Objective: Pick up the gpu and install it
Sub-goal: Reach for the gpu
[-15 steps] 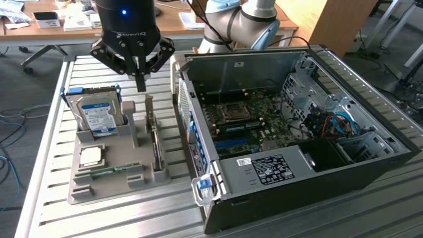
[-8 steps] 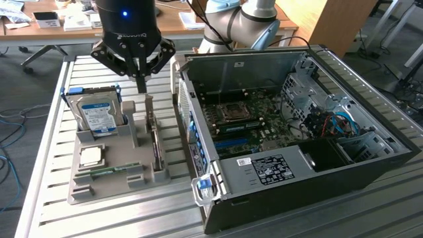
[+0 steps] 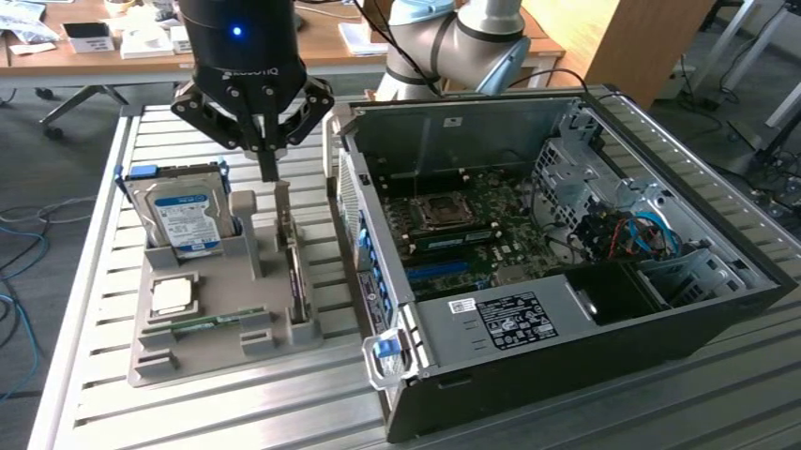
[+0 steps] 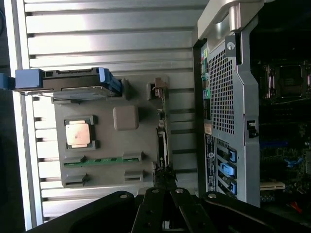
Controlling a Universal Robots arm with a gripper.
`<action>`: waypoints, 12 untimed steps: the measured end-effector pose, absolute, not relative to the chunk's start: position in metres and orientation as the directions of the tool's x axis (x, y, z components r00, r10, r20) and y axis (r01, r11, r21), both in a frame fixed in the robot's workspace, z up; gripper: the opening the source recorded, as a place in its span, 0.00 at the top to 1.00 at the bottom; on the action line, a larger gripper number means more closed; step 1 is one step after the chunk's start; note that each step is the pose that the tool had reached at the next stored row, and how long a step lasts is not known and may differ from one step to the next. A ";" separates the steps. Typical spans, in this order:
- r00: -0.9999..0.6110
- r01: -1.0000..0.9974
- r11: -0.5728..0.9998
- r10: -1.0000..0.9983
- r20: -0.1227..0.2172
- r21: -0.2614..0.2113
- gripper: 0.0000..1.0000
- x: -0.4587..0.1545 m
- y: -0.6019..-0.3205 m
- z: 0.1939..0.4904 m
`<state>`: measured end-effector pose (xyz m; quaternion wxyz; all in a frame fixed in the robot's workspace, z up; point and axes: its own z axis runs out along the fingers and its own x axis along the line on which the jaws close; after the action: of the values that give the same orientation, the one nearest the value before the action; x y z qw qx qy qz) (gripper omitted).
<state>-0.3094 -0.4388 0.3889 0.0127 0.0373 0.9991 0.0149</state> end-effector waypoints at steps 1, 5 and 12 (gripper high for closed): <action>-0.997 0.074 0.997 0.075 -0.024 0.031 0.89 -0.309 -0.440 0.389; -0.997 0.074 0.997 0.075 -0.024 0.031 0.89 -0.309 -0.443 0.389; -0.997 0.074 0.997 0.075 -0.024 0.031 0.89 -0.309 -0.445 0.389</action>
<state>-0.3094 -0.4449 0.3885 0.0128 0.0374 0.9991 0.0149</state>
